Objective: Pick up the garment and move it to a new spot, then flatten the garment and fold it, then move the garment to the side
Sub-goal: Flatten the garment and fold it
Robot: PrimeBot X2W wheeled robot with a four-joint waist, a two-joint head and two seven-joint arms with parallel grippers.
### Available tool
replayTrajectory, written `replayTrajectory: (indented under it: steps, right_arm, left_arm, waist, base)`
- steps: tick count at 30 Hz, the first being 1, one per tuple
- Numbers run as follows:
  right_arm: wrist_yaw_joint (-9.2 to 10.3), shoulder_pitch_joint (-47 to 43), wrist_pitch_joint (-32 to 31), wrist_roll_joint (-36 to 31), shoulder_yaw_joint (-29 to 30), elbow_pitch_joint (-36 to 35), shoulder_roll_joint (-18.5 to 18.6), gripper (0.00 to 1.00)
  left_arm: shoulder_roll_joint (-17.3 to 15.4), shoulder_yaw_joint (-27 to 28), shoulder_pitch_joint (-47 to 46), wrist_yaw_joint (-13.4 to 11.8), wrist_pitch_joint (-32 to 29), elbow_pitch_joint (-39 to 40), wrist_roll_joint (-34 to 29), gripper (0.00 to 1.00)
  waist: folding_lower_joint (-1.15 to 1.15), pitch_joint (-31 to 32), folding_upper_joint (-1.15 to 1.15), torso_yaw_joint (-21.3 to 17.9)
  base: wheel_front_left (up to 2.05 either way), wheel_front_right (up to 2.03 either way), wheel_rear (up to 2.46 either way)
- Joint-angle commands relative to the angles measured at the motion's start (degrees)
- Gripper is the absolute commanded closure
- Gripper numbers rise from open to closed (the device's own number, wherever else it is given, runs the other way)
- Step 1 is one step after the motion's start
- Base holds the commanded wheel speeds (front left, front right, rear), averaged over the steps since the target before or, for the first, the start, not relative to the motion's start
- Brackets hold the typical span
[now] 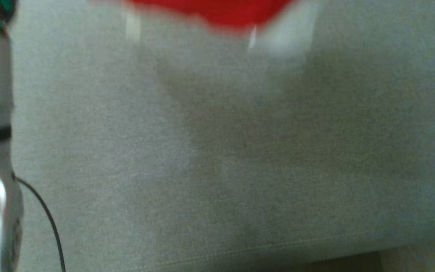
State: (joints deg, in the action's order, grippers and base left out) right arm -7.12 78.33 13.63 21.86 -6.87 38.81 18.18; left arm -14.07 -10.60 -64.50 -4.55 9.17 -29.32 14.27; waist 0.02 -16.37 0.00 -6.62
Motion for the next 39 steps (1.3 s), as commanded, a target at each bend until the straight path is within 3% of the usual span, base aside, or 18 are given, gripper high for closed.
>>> replayTrajectory:
  steps: [1,4,8,13,17,24,39]
  right_arm:
    - [-0.36,3.2,1.0,-1.5,1.8,-0.3,-0.5,1.00]
    - [-0.36,2.5,1.3,-1.6,3.4,1.4,-1.3,1.00]
    - [-0.36,-4.9,1.3,0.4,1.9,2.1,-2.2,1.00]
    - [-0.36,-20.9,1.4,7.0,-6.3,1.0,-3.5,1.00]
    - [-0.36,-30.4,1.2,10.3,-11.1,0.4,-3.2,1.00]
    - [-0.36,-46.8,1.3,16.1,-15.4,-1.8,-3.3,1.00]
    - [-0.36,-70.5,-3.1,24.8,-16.9,-6.4,-1.7,1.00]
  left_arm:
    - [-2.5,2.1,-5.7,-0.9,2.4,0.0,-0.8,1.00]
    - [-1.5,2.2,-7.1,-1.0,4.1,-3.8,-0.5,1.00]
    - [0.1,2.4,-2.3,-0.3,4.8,-10.9,1.2,1.00]
    - [5.2,3.2,11.5,1.7,5.6,-18.1,5.0,1.00]
    - [8.0,4.6,20.5,1.7,5.8,-20.1,6.8,1.00]
    - [10.8,6.7,35.8,1.4,5.8,-19.0,7.7,1.00]
    - [11.2,7.3,56.8,1.0,5.8,-9.3,9.4,1.00]
  waist:
    - [-0.02,-2.5,0.00,-0.9]
    - [-0.02,-3.0,0.00,-1.4]
    - [-0.02,-3.2,0.00,-2.0]
    - [-0.02,-2.3,0.00,-2.8]
    - [-0.02,-1.6,0.00,-3.5]
    - [-0.02,0.9,0.00,-4.8]
    - [-0.02,14.8,0.00,-4.0]
  base:
    - [0.00,0.00,0.00]
    - [0.00,0.00,0.00]
    - [0.00,0.00,0.00]
    - [0.00,0.00,0.00]
    - [0.00,0.00,0.00]
    - [0.00,0.00,0.00]
    - [0.00,0.00,0.00]
